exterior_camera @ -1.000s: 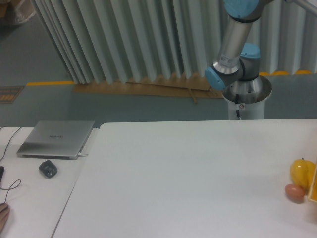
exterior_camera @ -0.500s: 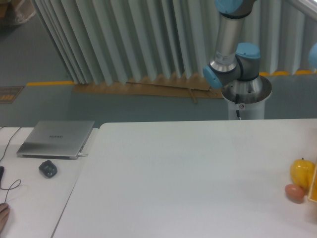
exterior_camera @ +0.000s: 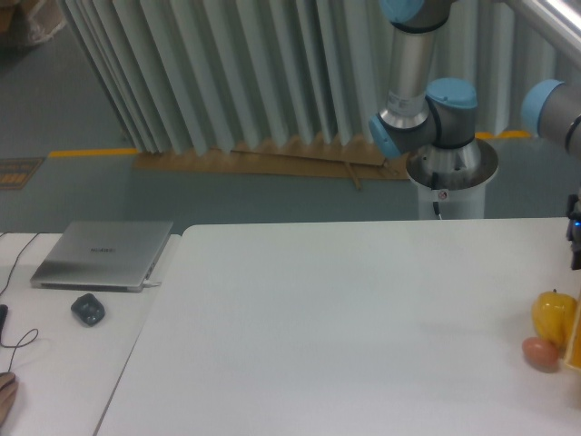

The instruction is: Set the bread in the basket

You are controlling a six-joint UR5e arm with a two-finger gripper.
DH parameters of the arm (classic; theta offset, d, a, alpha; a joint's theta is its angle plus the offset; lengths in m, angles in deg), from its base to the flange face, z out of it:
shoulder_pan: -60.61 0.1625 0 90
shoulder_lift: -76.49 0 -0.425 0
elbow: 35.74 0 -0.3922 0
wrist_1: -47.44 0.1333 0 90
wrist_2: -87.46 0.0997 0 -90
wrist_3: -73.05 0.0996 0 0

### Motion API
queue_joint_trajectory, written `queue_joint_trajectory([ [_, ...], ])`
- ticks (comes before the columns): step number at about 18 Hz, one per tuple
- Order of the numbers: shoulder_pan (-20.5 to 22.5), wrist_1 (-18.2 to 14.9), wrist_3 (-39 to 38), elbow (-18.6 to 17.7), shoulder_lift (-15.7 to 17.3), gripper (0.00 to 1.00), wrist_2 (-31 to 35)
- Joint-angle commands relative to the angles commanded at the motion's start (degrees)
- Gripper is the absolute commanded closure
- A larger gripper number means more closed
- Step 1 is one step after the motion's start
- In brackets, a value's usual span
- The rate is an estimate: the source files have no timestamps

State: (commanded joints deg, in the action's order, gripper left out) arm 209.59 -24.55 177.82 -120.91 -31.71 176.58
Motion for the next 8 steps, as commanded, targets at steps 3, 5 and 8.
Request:
queue_joint_trajectory([
  [3,-1.2,0.0,0.0,0.0,0.3,0.0,0.2],
  [5,-1.6,-0.2,-0.6,0.0,0.6,0.0,0.1],
  [8,-2.2,-0.6,-1.0,0.0,1.0,0.0,0.2],
])
